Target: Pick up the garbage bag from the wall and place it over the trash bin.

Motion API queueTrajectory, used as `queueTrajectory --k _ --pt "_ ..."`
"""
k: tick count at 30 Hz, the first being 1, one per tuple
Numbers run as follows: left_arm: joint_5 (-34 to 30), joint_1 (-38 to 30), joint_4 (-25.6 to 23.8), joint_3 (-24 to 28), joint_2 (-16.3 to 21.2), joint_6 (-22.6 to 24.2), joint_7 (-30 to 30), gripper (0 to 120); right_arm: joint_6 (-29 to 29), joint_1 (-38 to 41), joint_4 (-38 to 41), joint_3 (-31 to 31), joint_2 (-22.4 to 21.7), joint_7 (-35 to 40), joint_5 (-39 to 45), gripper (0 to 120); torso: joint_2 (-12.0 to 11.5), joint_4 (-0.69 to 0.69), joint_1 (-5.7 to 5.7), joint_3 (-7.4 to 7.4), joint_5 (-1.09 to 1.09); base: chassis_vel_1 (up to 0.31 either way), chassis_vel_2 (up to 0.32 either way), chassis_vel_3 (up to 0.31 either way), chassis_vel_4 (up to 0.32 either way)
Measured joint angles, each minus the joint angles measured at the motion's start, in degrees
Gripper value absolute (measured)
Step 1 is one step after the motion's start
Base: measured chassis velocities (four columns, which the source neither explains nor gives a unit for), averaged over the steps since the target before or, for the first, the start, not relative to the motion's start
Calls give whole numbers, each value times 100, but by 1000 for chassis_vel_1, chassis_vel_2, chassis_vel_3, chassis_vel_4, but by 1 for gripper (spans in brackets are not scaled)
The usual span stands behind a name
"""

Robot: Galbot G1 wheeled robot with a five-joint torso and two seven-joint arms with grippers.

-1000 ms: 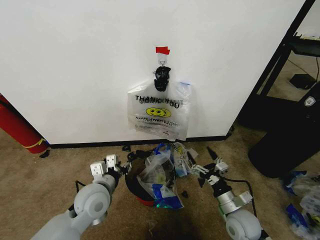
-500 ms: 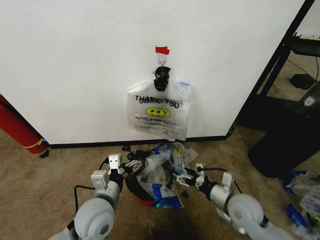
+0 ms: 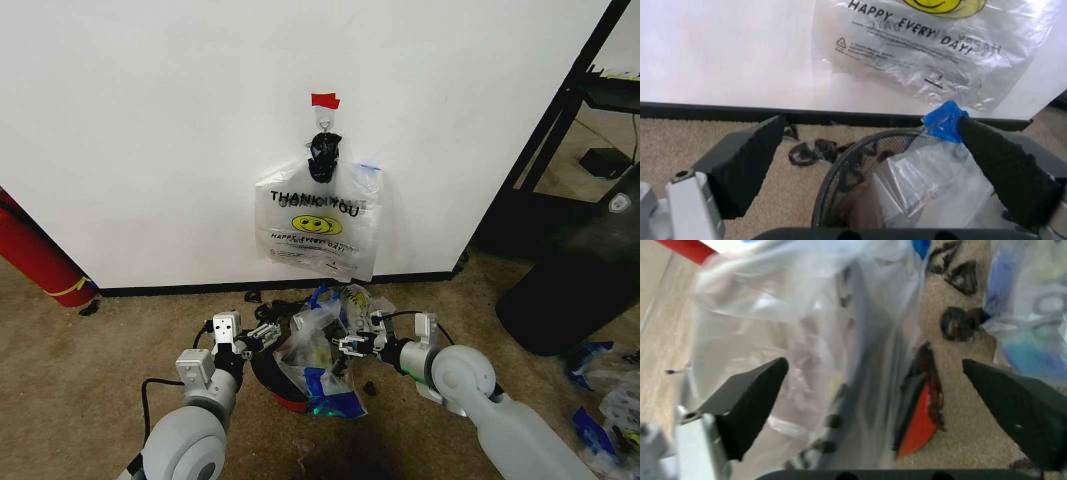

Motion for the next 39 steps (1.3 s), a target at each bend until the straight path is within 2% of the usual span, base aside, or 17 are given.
queueTrajectory --k 18,23,24,27,31,32,38,39 --pt "232 223 -32 -56 -95 6 11 100 220 -79 -353 -84 225 -385 -565 33 0 1 0 0 0 0 0 0 0" --pt "261 299 -131 -142 -83 6 30 100 617 -275 -99 -99 198 -286 -716 13 0 1 0 0 -1 0 0 0 0" --pt "261 299 -131 -142 -83 6 30 100 617 -275 -99 -99 198 -286 -716 13 0 1 0 0 -1 0 0 0 0" --pt "370 363 -192 -160 -69 -93 139 100 1041 -449 82 -99 162 -186 -790 2 0 1 0 0 0 0 0 0 0" --pt "851 579 -229 -181 -49 -462 658 100 1797 -723 351 -84 173 -12 -880 1 1 2 0 0 0 0 0 0 0" --pt "851 579 -229 -181 -49 -462 658 100 1797 -723 351 -84 173 -12 -880 1 1 2 0 0 0 0 0 0 0" --pt "1621 862 -254 -162 -94 -1077 1487 100 2752 -1191 661 -3 244 159 -1150 1 1 0 0 -1 0 0 0 0 0" --pt "1621 862 -254 -162 -94 -1077 1487 100 2752 -1191 661 -3 244 159 -1150 1 1 0 0 -1 0 0 0 0 0"
